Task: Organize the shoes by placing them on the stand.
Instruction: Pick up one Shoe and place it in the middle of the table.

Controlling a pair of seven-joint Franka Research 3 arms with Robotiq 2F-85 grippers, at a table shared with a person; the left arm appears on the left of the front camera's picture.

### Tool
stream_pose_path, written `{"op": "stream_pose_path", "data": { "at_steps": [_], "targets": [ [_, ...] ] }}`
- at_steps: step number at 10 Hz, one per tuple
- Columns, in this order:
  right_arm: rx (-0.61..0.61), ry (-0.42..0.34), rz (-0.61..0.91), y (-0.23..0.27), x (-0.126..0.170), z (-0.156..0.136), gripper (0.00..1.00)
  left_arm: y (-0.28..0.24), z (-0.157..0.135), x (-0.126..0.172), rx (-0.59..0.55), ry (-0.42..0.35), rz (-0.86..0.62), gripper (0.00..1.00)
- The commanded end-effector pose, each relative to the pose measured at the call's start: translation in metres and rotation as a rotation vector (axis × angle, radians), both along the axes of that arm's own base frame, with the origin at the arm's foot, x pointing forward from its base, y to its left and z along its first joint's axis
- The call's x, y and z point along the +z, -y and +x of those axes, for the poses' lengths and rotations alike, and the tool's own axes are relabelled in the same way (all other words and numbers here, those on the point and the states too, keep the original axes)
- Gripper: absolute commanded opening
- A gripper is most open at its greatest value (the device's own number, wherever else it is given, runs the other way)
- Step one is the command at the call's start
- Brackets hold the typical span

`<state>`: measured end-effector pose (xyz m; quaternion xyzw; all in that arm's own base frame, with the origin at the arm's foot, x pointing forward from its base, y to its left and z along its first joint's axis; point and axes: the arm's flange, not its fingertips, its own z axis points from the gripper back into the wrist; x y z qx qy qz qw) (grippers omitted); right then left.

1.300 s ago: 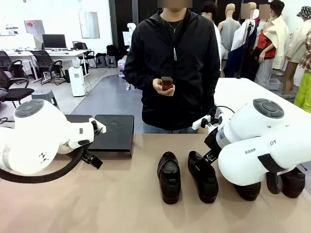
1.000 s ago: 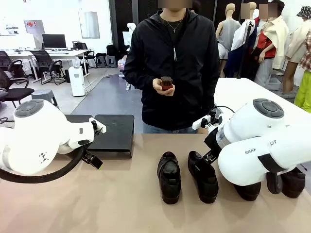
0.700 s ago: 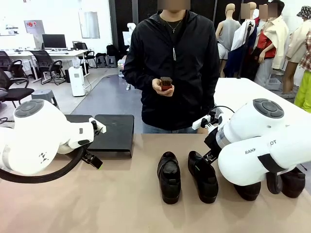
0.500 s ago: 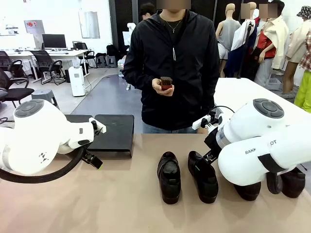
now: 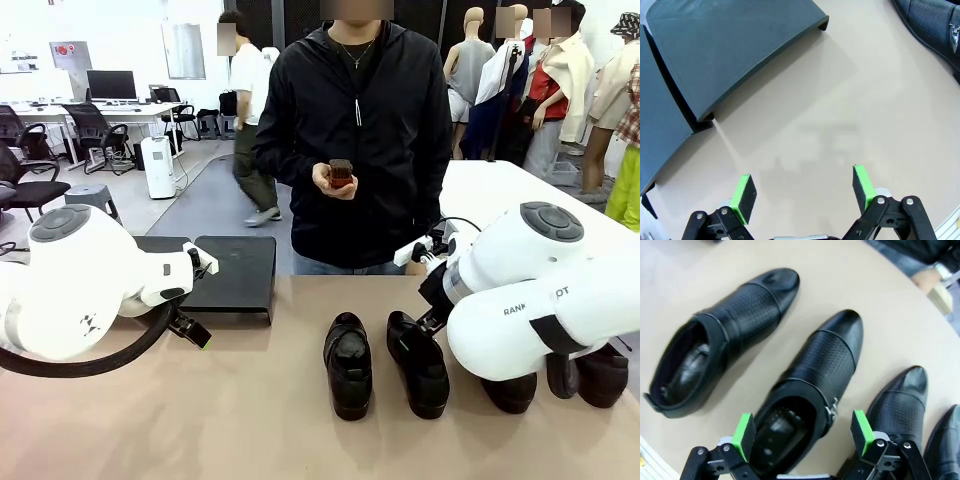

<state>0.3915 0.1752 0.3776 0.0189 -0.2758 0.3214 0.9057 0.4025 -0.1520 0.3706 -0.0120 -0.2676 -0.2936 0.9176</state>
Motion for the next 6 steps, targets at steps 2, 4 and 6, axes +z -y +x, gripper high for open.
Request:
{"op": "stream_pose_path", "data": {
  "at_steps": [2, 4, 6],
  "targets": [
    [-0.059, -0.176, 0.209, -0.005, 0.095, -0.042, 1.0, -0.008, -0.043, 0.082, 0.19, -0.153, -0.177, 1.0],
    [-0.114, -0.154, 0.256, 0.036, 0.152, -0.104, 1.0, -0.051, -0.11, 0.157, 0.029, -0.186, -0.381, 1.0],
    [-0.117, -0.133, 0.292, 0.087, 0.179, -0.168, 1.0, -0.12, -0.179, 0.193, -0.016, -0.08, -0.535, 1.0]
  ]
}}
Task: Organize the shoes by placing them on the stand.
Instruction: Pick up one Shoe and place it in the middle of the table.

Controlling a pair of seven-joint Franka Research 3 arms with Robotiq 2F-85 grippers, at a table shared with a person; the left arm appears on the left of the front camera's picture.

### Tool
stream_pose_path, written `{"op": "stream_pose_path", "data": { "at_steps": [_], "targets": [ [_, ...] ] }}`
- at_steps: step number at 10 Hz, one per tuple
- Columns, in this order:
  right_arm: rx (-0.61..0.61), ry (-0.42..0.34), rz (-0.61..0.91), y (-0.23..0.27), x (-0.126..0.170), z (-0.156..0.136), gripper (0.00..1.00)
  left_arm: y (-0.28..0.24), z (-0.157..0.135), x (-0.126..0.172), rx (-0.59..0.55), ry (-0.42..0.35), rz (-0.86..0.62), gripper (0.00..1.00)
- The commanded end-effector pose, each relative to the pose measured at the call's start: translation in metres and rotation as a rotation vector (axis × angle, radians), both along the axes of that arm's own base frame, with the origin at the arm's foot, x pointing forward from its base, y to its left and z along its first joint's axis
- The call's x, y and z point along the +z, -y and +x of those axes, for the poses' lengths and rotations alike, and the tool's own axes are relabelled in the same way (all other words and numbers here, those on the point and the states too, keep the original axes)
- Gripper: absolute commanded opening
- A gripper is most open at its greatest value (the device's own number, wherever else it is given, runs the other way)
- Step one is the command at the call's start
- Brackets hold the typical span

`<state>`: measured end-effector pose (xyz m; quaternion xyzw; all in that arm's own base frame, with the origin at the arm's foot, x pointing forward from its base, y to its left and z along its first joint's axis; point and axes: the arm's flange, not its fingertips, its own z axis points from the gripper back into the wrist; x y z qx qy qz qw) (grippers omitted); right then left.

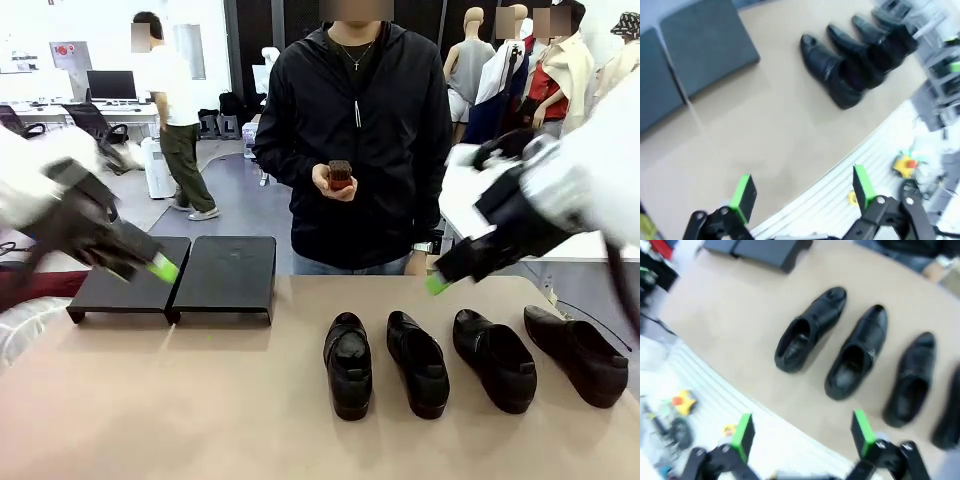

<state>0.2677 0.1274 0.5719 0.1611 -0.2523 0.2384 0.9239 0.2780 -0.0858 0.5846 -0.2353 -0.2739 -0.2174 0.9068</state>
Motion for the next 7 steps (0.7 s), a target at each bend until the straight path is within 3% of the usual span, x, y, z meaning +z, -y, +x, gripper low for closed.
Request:
{"op": "stream_pose_path", "data": {
  "at_steps": [1, 3, 4, 5, 6, 7],
  "targets": [
    [-0.159, 0.048, 0.001, 0.073, -0.01, -0.065, 1.0, -0.081, -0.079, -0.022, -0.009, 0.088, -0.117, 1.0],
    [-0.325, 0.047, 0.031, 0.134, -0.024, -0.085, 1.0, -0.108, -0.09, -0.046, -0.025, 0.057, -0.075, 1.0],
    [-0.361, 0.044, 0.059, 0.146, -0.036, -0.083, 1.0, -0.108, -0.081, -0.057, -0.055, -0.003, -0.037, 1.0],
    [-0.394, 0.094, 0.086, 0.151, -0.046, -0.077, 1.0, -0.1, -0.064, -0.068, -0.088, -0.056, -0.004, 1.0],
    [-0.322, 0.049, 0.044, 0.14, 0.047, -0.076, 1.0, -0.128, -0.084, 0.025, -0.023, 0.049, -0.097, 1.0],
    [-0.322, 0.049, 0.044, 0.14, 0.047, -0.076, 1.0, -0.128, -0.084, 0.025, -0.023, 0.049, -0.097, 1.0]
  ]
}}
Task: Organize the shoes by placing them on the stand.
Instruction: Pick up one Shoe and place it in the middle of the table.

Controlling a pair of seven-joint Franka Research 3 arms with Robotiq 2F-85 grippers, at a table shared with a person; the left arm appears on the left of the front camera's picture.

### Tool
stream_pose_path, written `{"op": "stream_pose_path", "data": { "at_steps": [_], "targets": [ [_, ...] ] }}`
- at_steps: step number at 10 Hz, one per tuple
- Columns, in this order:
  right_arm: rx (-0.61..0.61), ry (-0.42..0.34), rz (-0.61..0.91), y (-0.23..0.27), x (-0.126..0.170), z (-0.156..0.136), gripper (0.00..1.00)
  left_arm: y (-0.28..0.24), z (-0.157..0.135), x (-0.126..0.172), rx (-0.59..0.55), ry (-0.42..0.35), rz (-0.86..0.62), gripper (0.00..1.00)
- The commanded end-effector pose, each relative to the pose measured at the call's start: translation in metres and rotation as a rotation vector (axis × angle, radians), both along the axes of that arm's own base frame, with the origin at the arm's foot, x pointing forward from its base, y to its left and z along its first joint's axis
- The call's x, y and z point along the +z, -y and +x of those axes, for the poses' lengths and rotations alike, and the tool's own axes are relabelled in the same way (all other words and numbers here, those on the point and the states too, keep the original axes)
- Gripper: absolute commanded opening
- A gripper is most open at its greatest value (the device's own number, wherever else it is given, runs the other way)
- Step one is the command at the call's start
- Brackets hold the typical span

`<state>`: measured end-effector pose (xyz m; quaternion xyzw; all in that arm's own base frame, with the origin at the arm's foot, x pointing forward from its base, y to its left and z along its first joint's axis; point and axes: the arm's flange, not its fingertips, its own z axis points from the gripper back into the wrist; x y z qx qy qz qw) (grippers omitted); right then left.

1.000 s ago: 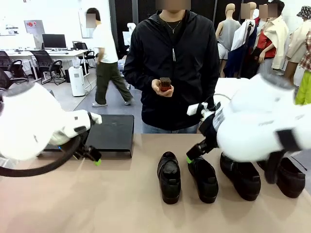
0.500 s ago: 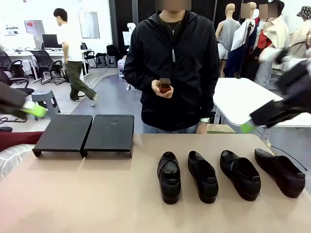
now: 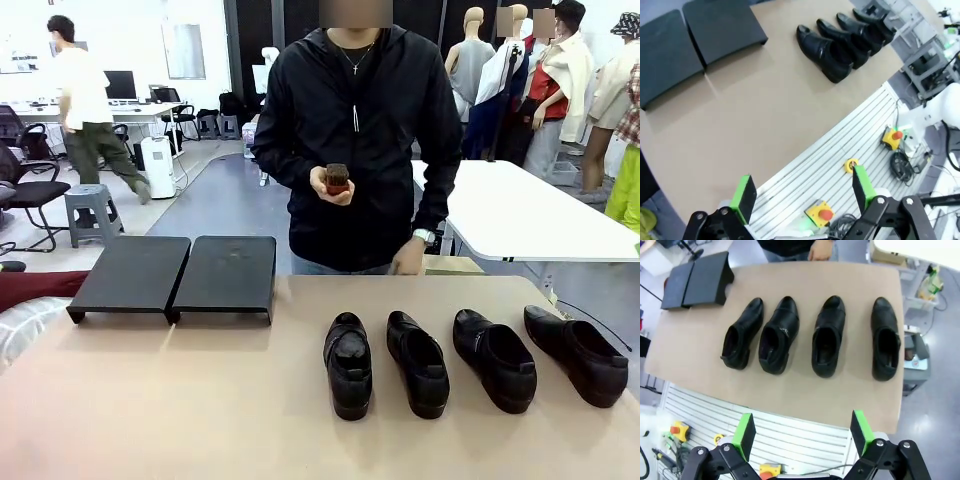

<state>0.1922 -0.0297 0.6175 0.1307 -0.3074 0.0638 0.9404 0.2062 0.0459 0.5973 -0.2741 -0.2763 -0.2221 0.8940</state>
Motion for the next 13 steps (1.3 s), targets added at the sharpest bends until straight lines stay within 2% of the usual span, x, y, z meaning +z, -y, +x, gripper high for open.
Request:
{"op": "stream_pose_path", "data": {
  "at_steps": [1, 5, 6, 7, 8, 9, 10, 11, 13],
  "targets": [
    [0.044, -0.004, -0.01, -0.017, 0.001, 0.0, 1.0, 0.003, -0.012, 0.013, 0.013, 0.052, -0.023, 1.0],
    [0.029, 0.001, -0.019, -0.018, 0.002, 0.0, 1.0, 0.003, -0.012, 0.013, 0.013, 0.052, -0.023, 1.0],
    [0.077, -0.086, -0.068, -0.036, 0.003, 0.035, 1.0, 0.003, -0.012, 0.013, 0.013, 0.052, -0.023, 1.0],
    [0.136, -0.139, -0.105, -0.061, 0.001, 0.073, 1.0, 0.003, -0.012, 0.013, 0.013, 0.052, -0.023, 1.0],
    [0.166, -0.162, -0.118, -0.074, -0.002, 0.099, 1.0, 0.003, -0.012, 0.013, 0.013, 0.052, -0.023, 1.0],
    [0.173, -0.207, -0.125, -0.075, -0.007, 0.111, 1.0, 0.003, -0.012, 0.013, 0.013, 0.052, -0.023, 1.0],
    [0.164, -0.238, -0.106, -0.061, -0.009, 0.101, 1.0, 0.003, -0.012, 0.013, 0.013, 0.052, -0.023, 1.0],
    [0.121, -0.25, -0.074, -0.028, -0.002, 0.077, 1.0, 0.003, -0.012, 0.013, 0.013, 0.052, -0.023, 1.0],
    [0.025, -0.253, -0.009, 0.04, 0.014, 0.005, 1.0, 0.003, -0.012, 0.013, 0.013, 0.052, -0.023, 1.0]
  ]
}}
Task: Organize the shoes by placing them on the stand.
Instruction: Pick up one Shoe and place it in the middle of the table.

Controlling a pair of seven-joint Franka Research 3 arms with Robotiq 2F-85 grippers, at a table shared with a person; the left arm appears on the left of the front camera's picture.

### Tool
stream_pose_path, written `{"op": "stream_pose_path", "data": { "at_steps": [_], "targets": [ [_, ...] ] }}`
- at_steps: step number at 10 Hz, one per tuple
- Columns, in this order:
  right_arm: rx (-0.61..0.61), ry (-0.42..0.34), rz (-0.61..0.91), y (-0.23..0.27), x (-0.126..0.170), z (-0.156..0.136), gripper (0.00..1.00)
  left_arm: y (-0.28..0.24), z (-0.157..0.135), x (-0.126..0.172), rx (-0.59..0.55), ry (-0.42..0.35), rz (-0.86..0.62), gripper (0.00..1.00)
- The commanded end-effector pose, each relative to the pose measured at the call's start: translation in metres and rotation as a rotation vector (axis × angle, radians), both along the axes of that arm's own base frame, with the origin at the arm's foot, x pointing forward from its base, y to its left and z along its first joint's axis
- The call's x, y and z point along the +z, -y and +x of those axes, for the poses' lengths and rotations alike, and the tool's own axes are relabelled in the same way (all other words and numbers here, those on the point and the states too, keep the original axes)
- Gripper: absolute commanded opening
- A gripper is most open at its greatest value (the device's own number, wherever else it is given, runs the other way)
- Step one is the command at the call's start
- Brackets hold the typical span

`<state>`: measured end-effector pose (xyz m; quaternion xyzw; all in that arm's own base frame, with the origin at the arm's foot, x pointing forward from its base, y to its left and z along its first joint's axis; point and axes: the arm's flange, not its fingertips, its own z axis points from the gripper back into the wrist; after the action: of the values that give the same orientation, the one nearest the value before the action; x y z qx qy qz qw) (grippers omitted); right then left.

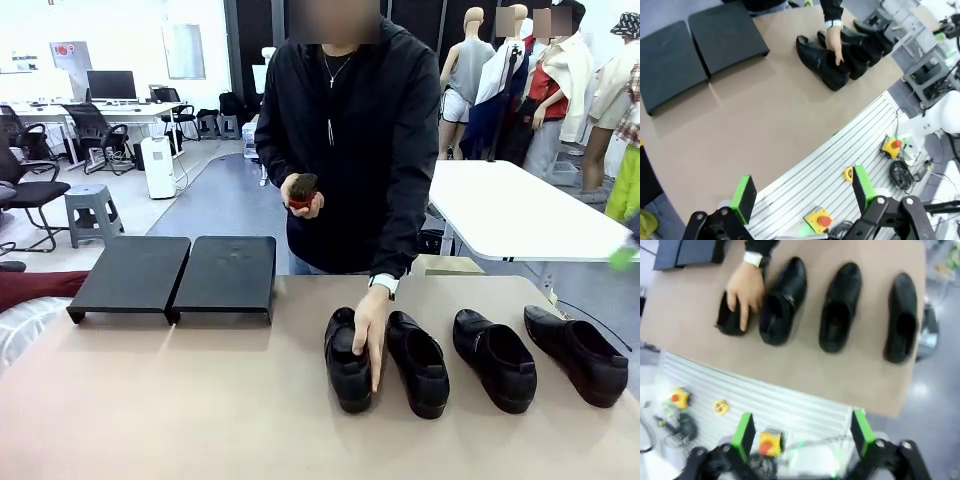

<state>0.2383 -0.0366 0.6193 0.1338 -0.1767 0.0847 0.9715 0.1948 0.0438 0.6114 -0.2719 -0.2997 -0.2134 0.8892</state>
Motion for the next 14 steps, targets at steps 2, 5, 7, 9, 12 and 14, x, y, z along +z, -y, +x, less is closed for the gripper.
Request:
{"op": "stream_pose_path", "data": {
  "at_steps": [2, 5, 7, 9, 12, 14],
  "targets": [
    [-0.166, 0.044, 0.087, 0.062, 0.0, -0.068, 1.0, 0.001, 0.0, -0.002, -0.015, 0.011, -0.009, 1.0],
    [-0.186, 0.03, 0.056, 0.046, -0.018, -0.042, 1.0, 0.001, 0.0, -0.002, -0.015, 0.011, -0.009, 1.0],
    [-0.178, -0.056, -0.003, 0.027, -0.031, 0.005, 1.0, 0.001, 0.0, -0.002, -0.015, 0.011, -0.009, 1.0],
    [-0.122, -0.195, -0.117, 0.006, -0.074, 0.068, 1.0, 0.001, 0.0, -0.002, -0.015, 0.011, -0.009, 1.0],
    [0.01, -0.29, -0.082, -0.021, -0.163, 0.143, 1.0, 0.001, 0.0, -0.002, -0.015, 0.011, -0.009, 1.0],
    [-0.105, -0.35, -0.085, -0.048, -0.153, 0.147, 1.0, 0.001, 0.0, -0.002, -0.015, 0.011, -0.009, 1.0]
  ]
}}
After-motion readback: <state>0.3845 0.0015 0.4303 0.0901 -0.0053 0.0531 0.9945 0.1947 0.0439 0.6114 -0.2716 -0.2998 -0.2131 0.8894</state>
